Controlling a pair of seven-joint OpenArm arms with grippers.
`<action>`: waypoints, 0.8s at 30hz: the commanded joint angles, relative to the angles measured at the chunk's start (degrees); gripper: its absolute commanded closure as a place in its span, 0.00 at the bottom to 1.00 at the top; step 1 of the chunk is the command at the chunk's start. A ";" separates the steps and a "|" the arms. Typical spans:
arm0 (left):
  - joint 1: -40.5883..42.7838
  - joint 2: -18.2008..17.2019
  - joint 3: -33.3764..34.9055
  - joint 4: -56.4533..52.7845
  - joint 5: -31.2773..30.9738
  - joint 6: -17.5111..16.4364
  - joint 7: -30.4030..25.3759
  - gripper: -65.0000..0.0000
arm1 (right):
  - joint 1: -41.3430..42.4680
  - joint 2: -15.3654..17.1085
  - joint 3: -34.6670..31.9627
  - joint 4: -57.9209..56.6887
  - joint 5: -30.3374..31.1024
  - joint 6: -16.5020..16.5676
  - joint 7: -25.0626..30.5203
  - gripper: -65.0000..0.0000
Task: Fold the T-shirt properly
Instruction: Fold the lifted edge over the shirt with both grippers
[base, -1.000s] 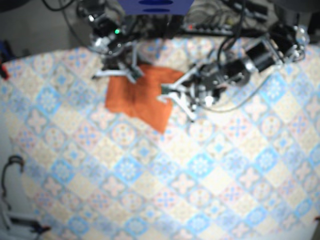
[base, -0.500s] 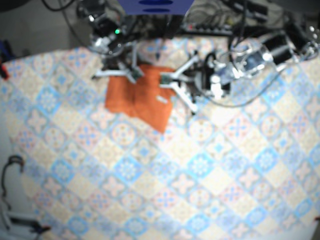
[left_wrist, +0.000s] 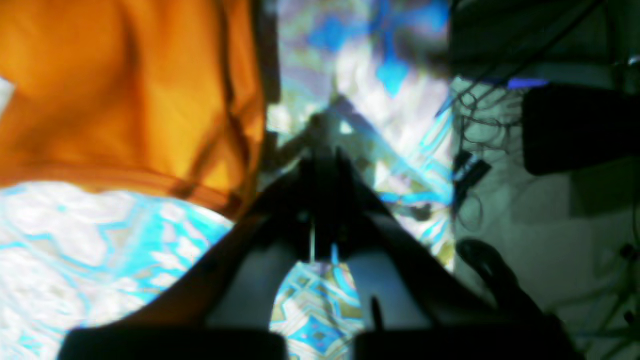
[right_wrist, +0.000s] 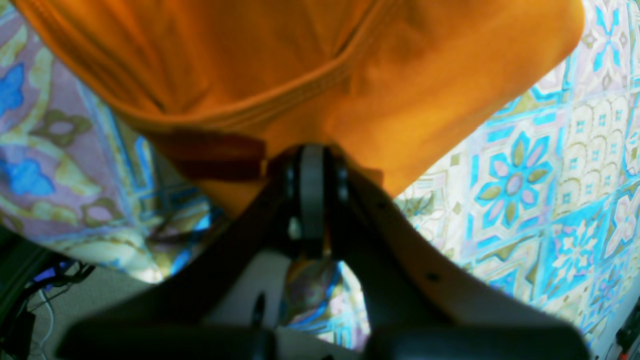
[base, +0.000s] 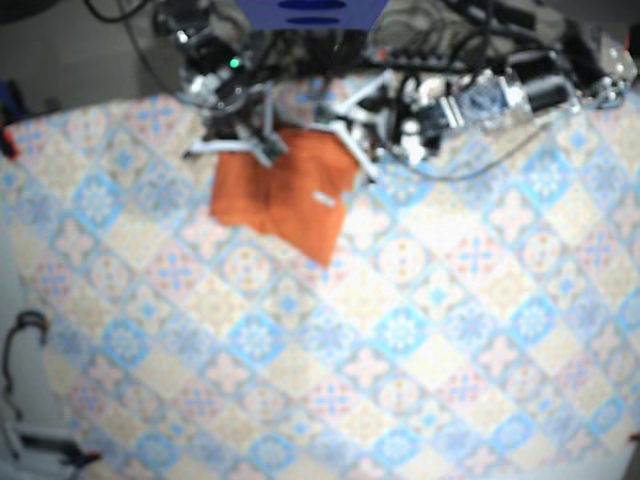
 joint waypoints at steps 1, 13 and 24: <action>-1.24 0.37 -0.42 -0.44 -0.20 0.01 -0.53 1.00 | 0.13 0.22 0.09 1.07 -0.55 -0.31 0.41 0.97; -3.87 3.45 -0.33 -13.98 -0.20 0.01 -7.91 1.00 | -0.04 0.22 0.00 1.07 -0.63 -0.31 0.41 0.97; -5.90 4.94 -0.77 -15.38 -0.20 0.01 -8.09 1.00 | -0.13 0.14 -2.73 3.61 -0.63 -0.31 0.14 0.97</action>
